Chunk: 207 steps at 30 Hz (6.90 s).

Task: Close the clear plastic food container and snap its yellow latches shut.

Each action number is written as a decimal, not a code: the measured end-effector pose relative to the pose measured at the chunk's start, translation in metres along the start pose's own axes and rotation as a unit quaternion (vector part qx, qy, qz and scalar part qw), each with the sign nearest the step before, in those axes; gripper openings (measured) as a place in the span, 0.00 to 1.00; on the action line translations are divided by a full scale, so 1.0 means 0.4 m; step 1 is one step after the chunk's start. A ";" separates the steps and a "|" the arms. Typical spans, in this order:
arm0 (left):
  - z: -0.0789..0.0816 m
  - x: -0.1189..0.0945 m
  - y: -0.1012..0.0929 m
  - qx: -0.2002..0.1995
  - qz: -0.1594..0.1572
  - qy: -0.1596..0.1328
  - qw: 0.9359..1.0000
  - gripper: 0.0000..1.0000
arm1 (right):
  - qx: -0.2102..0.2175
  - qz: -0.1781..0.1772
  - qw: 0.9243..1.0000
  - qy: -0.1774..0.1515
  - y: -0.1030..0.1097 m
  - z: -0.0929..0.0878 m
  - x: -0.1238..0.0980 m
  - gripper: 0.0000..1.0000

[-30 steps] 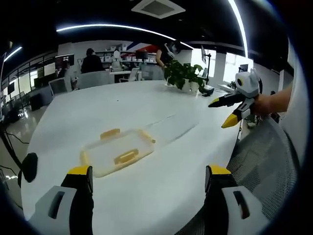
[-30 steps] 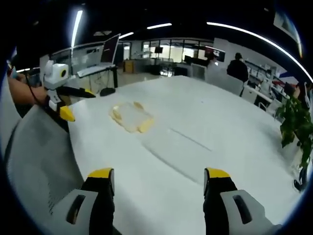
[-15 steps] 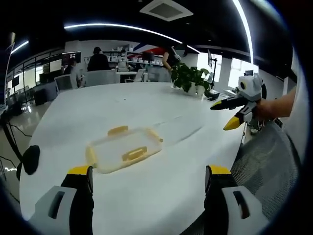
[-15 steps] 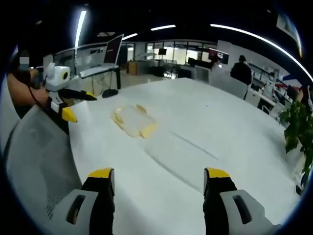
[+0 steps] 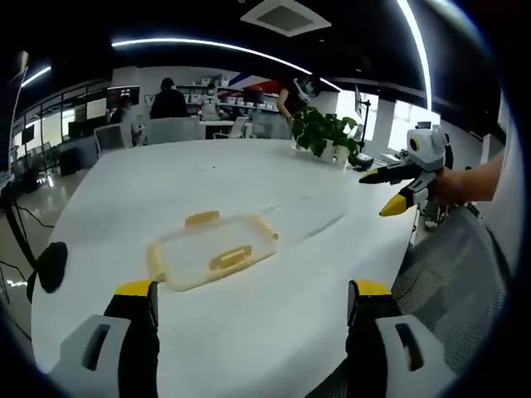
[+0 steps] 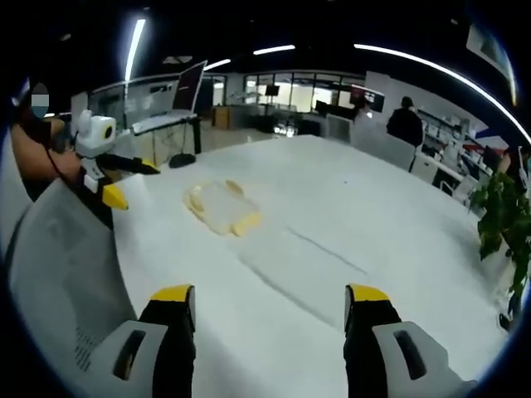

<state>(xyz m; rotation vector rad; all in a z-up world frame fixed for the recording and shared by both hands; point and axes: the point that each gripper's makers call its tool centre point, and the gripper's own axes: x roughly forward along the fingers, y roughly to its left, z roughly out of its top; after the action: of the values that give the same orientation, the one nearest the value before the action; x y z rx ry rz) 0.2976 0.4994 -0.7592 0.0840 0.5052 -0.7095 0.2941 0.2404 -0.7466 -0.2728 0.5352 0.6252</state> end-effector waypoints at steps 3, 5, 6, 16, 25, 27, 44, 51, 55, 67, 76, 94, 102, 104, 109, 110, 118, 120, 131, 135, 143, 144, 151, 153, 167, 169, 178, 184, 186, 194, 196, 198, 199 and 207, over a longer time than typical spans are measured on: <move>0.005 0.003 0.006 -0.004 0.001 -0.003 1.000 0.96 | -0.001 0.002 1.000 0.003 0.005 -0.006 0.003 0.73; 0.005 0.005 0.007 -0.007 0.000 -0.005 1.000 0.96 | -0.002 0.004 1.000 0.005 0.007 -0.008 0.006 0.73; 0.004 0.007 0.007 -0.005 0.000 -0.003 1.000 0.96 | -0.002 0.004 1.000 0.005 0.008 -0.009 0.007 0.73; 0.007 0.011 0.009 0.005 -0.007 0.000 1.000 0.95 | -0.011 0.011 1.000 0.008 0.014 0.004 0.024 0.73; 0.006 0.016 0.020 0.014 -0.009 0.006 1.000 0.95 | -0.014 0.015 1.000 0.009 0.012 0.015 0.045 0.73; 0.005 0.019 0.022 0.013 -0.009 0.007 1.000 0.95 | -0.014 0.017 1.000 0.011 0.014 0.014 0.050 0.72; 0.016 0.043 0.035 0.029 -0.022 0.014 0.999 0.95 | -0.030 0.027 0.999 0.022 0.015 0.012 0.068 0.71; 0.019 0.051 0.037 0.036 -0.024 0.016 0.999 0.94 | -0.045 0.037 0.998 0.025 0.022 0.021 0.084 0.70; 0.012 0.053 0.041 0.040 -0.026 0.022 0.999 0.94 | -0.050 0.043 0.998 0.025 0.030 0.025 0.093 0.70; 0.008 0.049 0.066 0.051 -0.025 0.033 0.998 0.94 | -0.063 0.054 0.996 0.027 0.039 0.036 0.116 0.69; 0.013 0.053 0.085 0.054 -0.026 0.034 0.998 0.93 | -0.076 0.061 0.995 0.027 0.034 0.057 0.127 0.69; 0.005 0.070 0.120 0.076 -0.036 0.052 0.995 0.92 | -0.108 0.080 0.990 0.038 0.039 0.080 0.162 0.68; 0.002 0.077 0.113 0.082 -0.044 0.060 0.994 0.92 | -0.117 0.085 0.989 0.039 0.030 0.098 0.181 0.68; 0.001 0.077 0.111 0.084 -0.046 0.063 0.993 0.92 | -0.119 0.086 0.988 0.039 0.030 0.101 0.185 0.68; -0.004 0.080 0.111 0.088 -0.049 0.068 0.993 0.92 | -0.125 0.092 0.987 0.041 0.034 0.101 0.196 0.68; -0.005 0.081 0.112 0.090 -0.050 0.070 0.992 0.91 | -0.126 0.093 0.987 0.041 0.035 0.102 0.197 0.68; -0.001 0.084 0.114 0.097 -0.054 0.073 0.991 0.89 | -0.138 0.104 0.984 0.046 0.037 0.102 0.210 0.65; -0.002 0.087 0.116 0.100 -0.056 0.076 0.991 0.89 | -0.140 0.107 0.983 0.046 0.038 0.104 0.215 0.65; 0.010 0.091 0.127 0.114 -0.060 0.080 0.988 0.87 | -0.155 0.120 0.980 0.044 0.052 0.118 0.229 0.64; 0.008 0.092 0.130 0.116 -0.062 0.083 0.988 0.87 | -0.158 0.127 0.978 0.045 0.056 0.120 0.239 0.64; 0.006 0.097 0.134 0.127 -0.068 0.093 0.985 0.86 | -0.160 0.137 0.977 0.042 0.056 0.137 0.255 0.64; 0.005 0.098 0.135 0.128 -0.069 0.095 0.985 0.85 | -0.161 0.138 0.976 0.042 0.056 0.139 0.257 0.63; 0.002 0.107 0.140 0.138 -0.076 0.103 0.982 0.83 | -0.177 0.152 0.971 0.046 0.065 0.145 0.278 0.63; 0.002 0.109 0.142 0.141 -0.077 0.106 0.981 0.83 | -0.182 0.155 0.970 0.048 0.068 0.145 0.282 0.62; -0.009 0.126 0.160 0.164 -0.089 0.126 0.974 0.80 | -0.205 0.184 0.959 0.065 0.085 0.137 0.314 0.60; -0.007 0.129 0.165 0.171 -0.090 0.128 0.973 0.80 | -0.212 0.189 0.956 0.069 0.088 0.134 0.320 0.60; -0.008 0.143 0.187 0.198 -0.095 0.142 0.965 0.76 | -0.221 0.201 0.951 0.075 0.096 0.138 0.344 0.60; -0.013 0.144 0.206 0.215 -0.100 0.153 0.959 0.74 | -0.228 0.207 0.948 0.077 0.108 0.134 0.364 0.60; -0.012 0.146 0.211 0.218 -0.101 0.156 0.958 0.74 | -0.233 0.209 0.946 0.078 0.112 0.133 0.370 0.60; -0.018 0.161 0.215 0.240 -0.109 0.167 0.950 0.72 | -0.240 0.214 0.943 0.083 0.116 0.133 0.395 0.60; -0.017 0.163 0.217 0.240 -0.110 0.168 0.950 0.71 | -0.240 0.213 0.944 0.082 0.115 0.136 0.399 0.59; -0.020 0.164 0.217 0.240 -0.112 0.170 0.949 0.70 | -0.244 0.215 0.942 0.085 0.114 0.134 0.403 0.59; -0.022 0.164 0.218 0.243 -0.113 0.173 0.948 0.70 | -0.246 0.215 0.941 0.087 0.113 0.132 0.405 0.59; -0.023 0.170 0.230 0.256 -0.119 0.182 0.942 0.69 | -0.265 0.227 0.932 0.102 0.126 0.117 0.418 0.58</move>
<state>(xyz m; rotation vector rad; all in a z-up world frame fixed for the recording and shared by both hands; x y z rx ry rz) 0.3966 0.5306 -0.8077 0.6613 0.6808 -1.0597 0.3953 0.3787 -0.8040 -0.7424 0.6286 1.2031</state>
